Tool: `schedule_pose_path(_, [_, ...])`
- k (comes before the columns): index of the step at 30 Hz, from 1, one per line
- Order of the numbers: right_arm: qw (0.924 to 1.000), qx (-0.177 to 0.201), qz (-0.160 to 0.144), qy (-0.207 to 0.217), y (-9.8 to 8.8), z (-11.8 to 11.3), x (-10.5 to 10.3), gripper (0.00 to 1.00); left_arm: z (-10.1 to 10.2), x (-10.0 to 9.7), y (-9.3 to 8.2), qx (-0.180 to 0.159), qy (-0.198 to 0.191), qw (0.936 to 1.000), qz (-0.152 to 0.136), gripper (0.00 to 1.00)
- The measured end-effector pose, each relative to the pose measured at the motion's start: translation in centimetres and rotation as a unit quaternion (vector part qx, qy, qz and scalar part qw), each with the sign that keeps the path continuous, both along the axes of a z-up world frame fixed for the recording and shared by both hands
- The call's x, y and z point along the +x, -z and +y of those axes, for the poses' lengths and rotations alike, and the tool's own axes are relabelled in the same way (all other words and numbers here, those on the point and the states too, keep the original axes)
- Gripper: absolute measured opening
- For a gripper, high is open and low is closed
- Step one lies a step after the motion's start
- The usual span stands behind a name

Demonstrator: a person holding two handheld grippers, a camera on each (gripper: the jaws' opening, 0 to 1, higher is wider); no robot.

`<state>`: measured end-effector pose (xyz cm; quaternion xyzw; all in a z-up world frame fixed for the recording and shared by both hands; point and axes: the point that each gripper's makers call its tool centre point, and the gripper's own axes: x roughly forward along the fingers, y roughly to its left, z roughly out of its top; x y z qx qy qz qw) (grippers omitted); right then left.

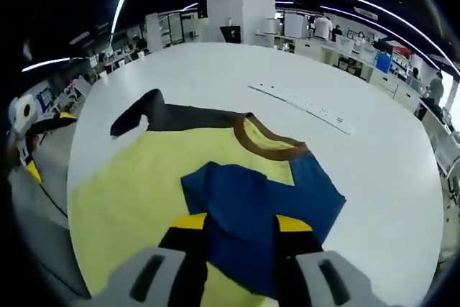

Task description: Fold the garment on the visible template until the final outline fits inside the template.

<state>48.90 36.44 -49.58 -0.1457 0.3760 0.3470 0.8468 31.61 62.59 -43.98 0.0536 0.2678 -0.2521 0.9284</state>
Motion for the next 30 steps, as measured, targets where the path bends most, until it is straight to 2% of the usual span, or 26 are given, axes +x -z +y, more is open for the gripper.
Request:
schedule_pose_path(7, [0.9994, -0.019, -0.001, -0.027, 1.2, 0.2, -0.8, 0.29, 0.0, -0.2, 0.0, 0.0, -0.004, 1.0, 0.003, 0.99])
schedule_pose_path(14, [0.9972, -0.047, -0.006, -0.057, 2.9, 0.3, -1.1, 0.2, 0.1, 0.0, -0.2, -0.01, -0.01, 0.9999, 0.002, 0.99])
schedule_pose_path(19, [0.9948, -0.065, -0.016, -0.076, 3.8, 0.0, -0.2, 0.12, 0.1, -0.1, -0.3, -0.008, -0.012, 0.9999, 0.001, 0.99])
schedule_pose_path(26, [0.9944, -0.068, -0.015, -0.08, 3.8, -0.4, 0.1, 0.0, 0.1, -0.1, -0.4, -0.01, -0.016, 0.9998, 0.002, 0.98])
schedule_pose_path(30, [0.9946, -0.062, -0.019, -0.081, 3.3, -0.1, 0.1, 0.0, 0.0, -0.1, -0.6, -0.011, -0.016, 0.9998, -0.001, 0.98])
